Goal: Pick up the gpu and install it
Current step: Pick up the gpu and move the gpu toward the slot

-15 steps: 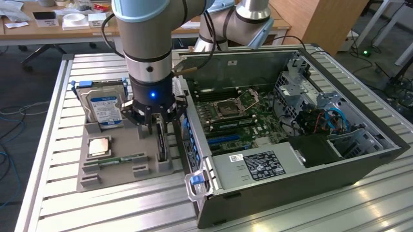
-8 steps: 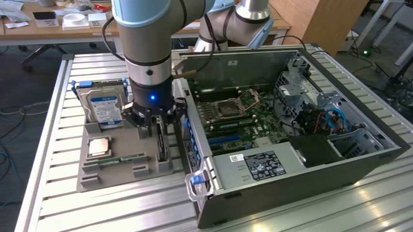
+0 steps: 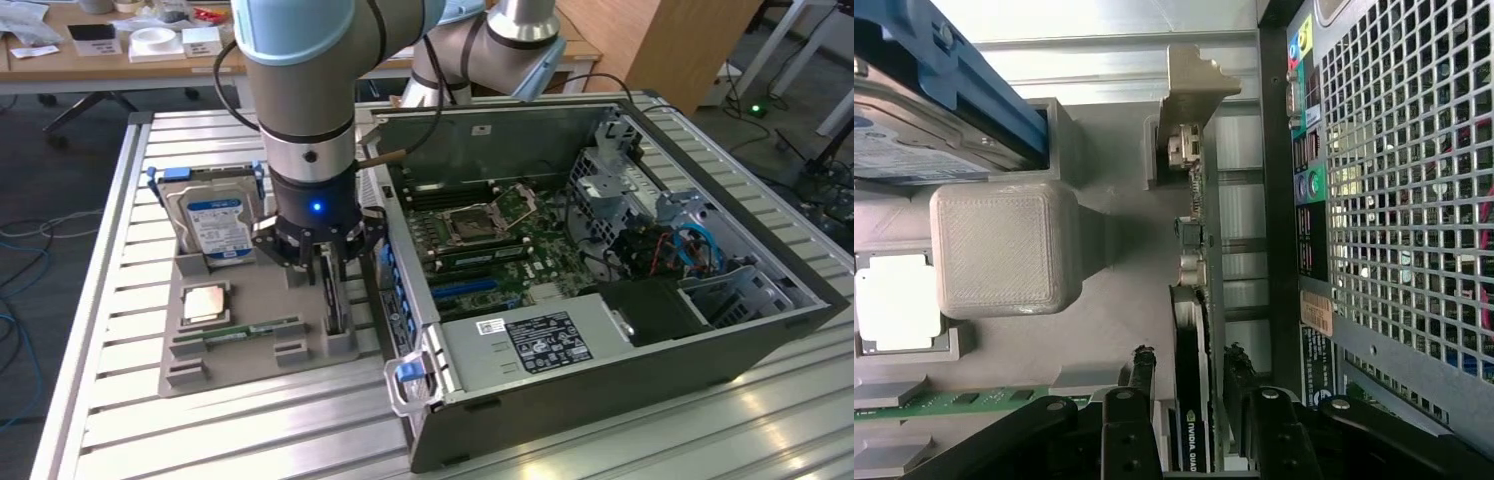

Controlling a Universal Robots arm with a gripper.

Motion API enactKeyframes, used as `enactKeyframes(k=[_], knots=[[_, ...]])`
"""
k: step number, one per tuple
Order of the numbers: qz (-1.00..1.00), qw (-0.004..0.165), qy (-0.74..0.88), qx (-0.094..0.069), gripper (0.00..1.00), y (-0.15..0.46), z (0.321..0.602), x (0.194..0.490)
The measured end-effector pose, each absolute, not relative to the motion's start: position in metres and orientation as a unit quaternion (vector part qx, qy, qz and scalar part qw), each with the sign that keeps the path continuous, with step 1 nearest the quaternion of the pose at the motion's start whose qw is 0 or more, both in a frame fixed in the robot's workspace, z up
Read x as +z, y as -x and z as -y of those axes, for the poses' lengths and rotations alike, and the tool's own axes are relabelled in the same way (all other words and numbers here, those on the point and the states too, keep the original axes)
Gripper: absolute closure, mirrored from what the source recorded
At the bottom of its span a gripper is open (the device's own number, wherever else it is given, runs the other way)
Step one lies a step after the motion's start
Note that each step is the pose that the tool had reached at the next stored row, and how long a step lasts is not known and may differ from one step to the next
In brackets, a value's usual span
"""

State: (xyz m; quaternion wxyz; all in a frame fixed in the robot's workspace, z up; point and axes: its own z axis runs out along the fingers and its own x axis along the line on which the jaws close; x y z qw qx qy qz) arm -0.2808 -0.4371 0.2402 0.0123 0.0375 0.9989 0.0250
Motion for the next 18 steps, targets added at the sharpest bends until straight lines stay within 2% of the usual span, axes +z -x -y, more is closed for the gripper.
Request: enactKeyframes(k=[18], knots=[[-0.999, 0.012, -0.037, 0.025, 0.6, 0.2808, 0.437, 0.2343]])
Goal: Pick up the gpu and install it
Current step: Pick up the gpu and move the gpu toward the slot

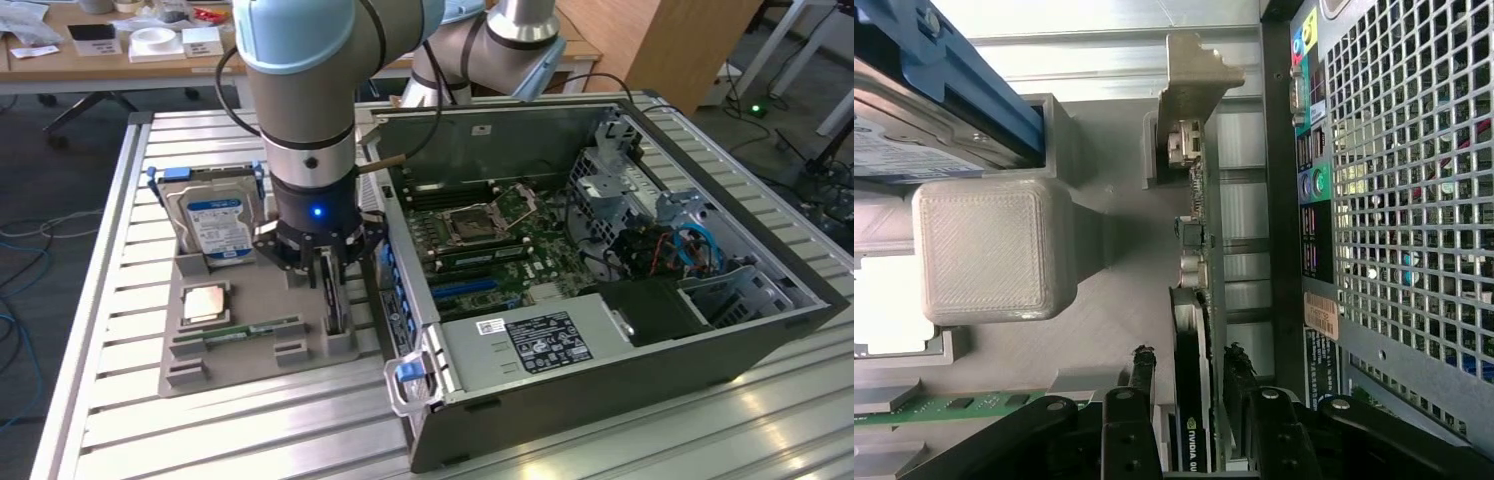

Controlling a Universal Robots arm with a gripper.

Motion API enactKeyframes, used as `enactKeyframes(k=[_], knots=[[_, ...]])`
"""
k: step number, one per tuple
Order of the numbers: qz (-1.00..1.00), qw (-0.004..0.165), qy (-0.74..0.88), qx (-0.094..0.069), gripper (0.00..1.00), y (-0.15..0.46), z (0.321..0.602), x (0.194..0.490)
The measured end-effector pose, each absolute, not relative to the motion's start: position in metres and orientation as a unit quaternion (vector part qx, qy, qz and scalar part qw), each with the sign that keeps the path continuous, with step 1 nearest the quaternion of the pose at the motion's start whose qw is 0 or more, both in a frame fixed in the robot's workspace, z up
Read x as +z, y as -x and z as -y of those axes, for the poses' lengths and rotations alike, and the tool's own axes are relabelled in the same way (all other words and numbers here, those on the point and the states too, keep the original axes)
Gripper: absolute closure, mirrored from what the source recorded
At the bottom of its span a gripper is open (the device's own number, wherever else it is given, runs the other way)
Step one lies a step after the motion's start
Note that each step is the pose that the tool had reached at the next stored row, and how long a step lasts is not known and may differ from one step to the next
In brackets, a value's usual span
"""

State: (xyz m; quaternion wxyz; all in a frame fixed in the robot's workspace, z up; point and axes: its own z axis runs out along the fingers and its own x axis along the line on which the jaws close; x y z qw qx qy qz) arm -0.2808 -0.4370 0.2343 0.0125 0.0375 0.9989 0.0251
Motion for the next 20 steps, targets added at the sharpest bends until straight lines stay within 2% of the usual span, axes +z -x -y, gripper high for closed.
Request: enactKeyframes(k=[1, 3, 20], knots=[[-0.999, 0.013, -0.037, 0.025, 0.6, 0.2807, 0.437, 0.2342], [-0.999, 0.012, -0.037, 0.025, 0.73, 0.2807, 0.437, 0.2343], [-0.999, 0.013, -0.037, 0.025, 0.74, 0.2865, 0.4371, 0.2336]])
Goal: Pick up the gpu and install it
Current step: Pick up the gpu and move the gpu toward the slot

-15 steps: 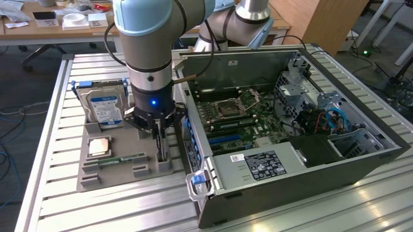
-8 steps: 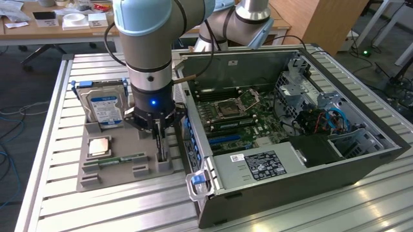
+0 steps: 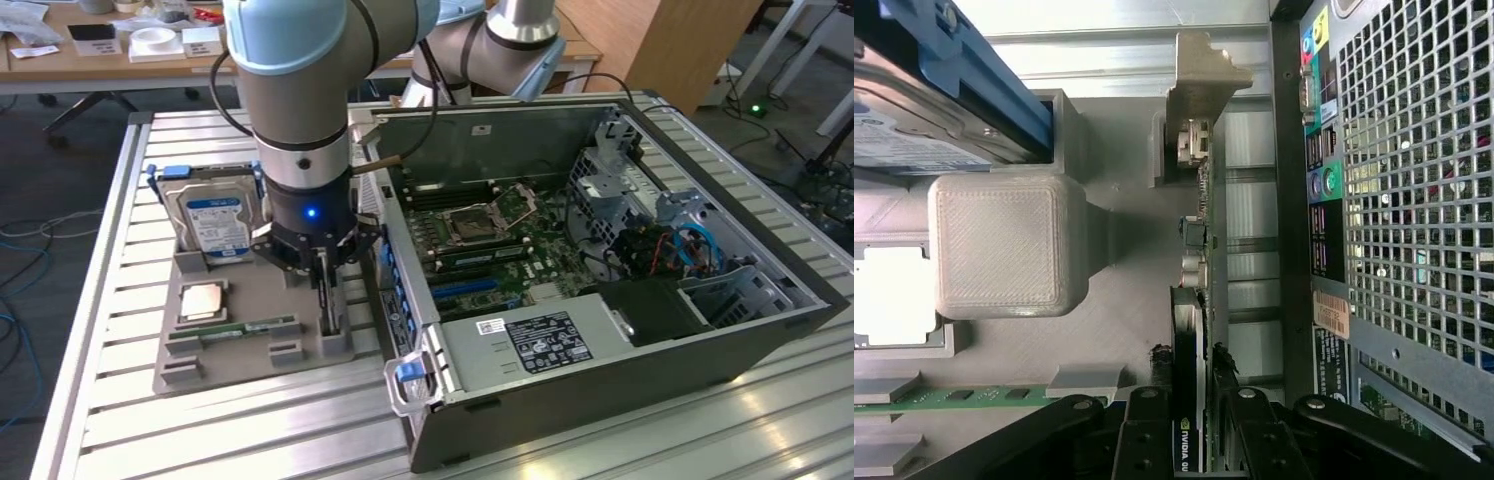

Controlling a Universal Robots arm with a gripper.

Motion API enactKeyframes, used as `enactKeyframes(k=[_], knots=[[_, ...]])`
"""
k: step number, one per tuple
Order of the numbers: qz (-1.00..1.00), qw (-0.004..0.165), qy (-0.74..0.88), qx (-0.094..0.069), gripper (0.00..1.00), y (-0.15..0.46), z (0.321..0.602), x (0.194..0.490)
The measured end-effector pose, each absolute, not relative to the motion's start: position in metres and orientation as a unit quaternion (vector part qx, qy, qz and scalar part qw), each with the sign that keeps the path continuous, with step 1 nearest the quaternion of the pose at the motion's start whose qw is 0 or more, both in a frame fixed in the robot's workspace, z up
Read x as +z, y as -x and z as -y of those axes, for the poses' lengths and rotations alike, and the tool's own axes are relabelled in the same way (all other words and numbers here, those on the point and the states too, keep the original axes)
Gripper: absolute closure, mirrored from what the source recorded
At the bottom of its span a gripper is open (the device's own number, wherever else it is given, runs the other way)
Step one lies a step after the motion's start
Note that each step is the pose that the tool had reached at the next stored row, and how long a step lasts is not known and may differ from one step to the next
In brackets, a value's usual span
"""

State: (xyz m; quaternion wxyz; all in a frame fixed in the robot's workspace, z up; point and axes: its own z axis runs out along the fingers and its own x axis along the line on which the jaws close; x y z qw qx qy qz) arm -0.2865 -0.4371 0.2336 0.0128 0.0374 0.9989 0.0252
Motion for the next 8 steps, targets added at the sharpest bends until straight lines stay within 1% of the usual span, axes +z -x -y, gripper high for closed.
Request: enactKeyframes(k=[5, 8], knots=[[-0.999, 0.013, -0.036, 0.025, 0.74, 0.2867, 0.437, 0.2348], [-0.999, 0.013, -0.036, 0.025, 0.74, 0.2866, 0.437, 0.2412]])
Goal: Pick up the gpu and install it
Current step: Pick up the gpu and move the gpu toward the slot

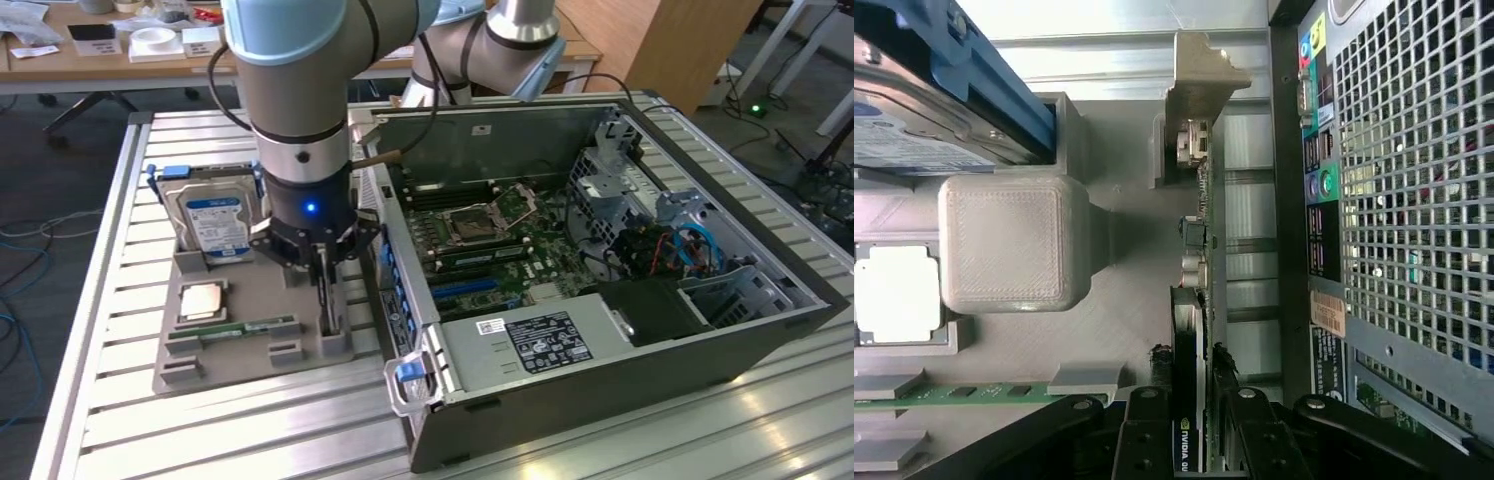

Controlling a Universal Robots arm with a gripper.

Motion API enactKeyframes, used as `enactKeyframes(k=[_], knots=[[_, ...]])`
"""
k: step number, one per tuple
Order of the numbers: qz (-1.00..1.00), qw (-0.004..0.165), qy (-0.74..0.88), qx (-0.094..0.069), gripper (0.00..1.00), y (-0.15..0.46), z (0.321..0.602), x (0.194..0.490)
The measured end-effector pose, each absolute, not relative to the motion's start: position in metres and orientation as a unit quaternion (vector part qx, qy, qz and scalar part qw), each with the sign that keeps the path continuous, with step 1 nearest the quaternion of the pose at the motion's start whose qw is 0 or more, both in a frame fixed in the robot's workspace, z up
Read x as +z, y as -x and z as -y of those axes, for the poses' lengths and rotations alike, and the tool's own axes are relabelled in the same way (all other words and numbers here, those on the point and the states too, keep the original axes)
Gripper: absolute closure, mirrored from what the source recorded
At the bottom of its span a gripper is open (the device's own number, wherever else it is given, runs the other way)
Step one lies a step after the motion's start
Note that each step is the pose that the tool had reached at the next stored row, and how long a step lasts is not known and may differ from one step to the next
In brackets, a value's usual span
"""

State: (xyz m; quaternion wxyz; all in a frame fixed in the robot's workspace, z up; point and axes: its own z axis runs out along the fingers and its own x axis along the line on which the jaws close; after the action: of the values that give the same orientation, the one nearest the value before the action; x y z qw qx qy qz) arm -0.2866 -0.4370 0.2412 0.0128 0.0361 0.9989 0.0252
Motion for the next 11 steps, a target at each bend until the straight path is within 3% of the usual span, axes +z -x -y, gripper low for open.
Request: enactKeyframes(k=[11], knots=[[-0.999, 0.013, -0.034, 0.025, 0.74, 0.287, 0.437, 0.264]])
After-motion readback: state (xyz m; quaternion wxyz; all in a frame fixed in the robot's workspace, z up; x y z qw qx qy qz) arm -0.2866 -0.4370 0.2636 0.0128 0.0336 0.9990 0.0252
